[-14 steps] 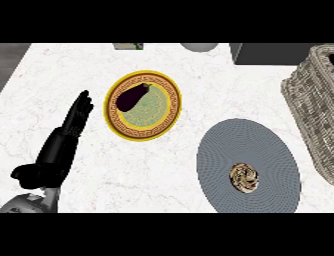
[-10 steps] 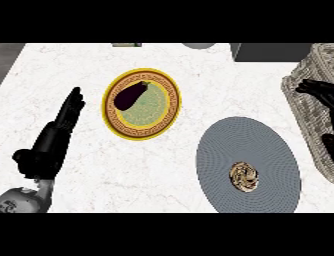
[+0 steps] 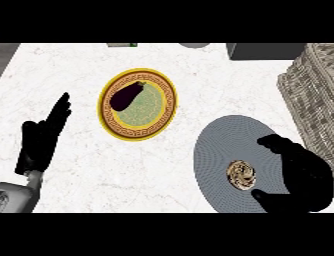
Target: Pick the cupcake from the placemat and place it in the basket
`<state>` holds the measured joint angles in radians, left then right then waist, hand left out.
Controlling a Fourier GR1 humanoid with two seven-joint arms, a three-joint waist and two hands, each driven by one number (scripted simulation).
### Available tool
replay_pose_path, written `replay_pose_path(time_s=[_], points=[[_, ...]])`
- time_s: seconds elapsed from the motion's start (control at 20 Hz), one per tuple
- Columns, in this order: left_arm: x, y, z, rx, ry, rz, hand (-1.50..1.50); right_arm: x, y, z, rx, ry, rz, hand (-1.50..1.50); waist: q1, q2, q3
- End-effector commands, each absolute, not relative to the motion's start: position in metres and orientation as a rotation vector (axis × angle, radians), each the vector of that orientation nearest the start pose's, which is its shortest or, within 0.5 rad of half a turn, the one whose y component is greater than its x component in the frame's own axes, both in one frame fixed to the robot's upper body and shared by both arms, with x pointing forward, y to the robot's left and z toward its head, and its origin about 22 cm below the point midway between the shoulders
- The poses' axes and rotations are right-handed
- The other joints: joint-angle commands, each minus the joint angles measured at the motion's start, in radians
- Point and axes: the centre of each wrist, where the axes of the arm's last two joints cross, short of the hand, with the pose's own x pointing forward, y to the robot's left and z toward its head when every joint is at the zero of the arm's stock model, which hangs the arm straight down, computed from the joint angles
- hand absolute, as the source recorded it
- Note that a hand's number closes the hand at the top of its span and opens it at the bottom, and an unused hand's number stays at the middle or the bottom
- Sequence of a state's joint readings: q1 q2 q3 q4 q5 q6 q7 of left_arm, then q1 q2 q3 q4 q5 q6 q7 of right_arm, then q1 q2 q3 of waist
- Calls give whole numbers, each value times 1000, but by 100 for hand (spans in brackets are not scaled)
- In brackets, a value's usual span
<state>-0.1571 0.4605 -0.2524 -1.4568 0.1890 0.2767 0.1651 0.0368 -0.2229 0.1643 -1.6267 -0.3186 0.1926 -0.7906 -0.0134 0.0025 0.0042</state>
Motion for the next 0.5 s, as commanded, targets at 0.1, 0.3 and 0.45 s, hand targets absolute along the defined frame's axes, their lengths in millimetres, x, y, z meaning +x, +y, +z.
replay_pose_path(time_s=[0.1, 0.3, 0.45], points=[[277, 282, 21, 309, -1343, -190, 0, 192, -281, 4, -41, -2215, 242, -150, -29, -7, -8], [282, 287, 36, 307, -1356, -172, 0, 187, -342, 41, -384, -2050, 575, -150, -31, -10, -10], [277, 286, 25, 296, -1347, -187, 0, 183, -370, 74, -448, -1879, 849, -150, -25, -7, -11]])
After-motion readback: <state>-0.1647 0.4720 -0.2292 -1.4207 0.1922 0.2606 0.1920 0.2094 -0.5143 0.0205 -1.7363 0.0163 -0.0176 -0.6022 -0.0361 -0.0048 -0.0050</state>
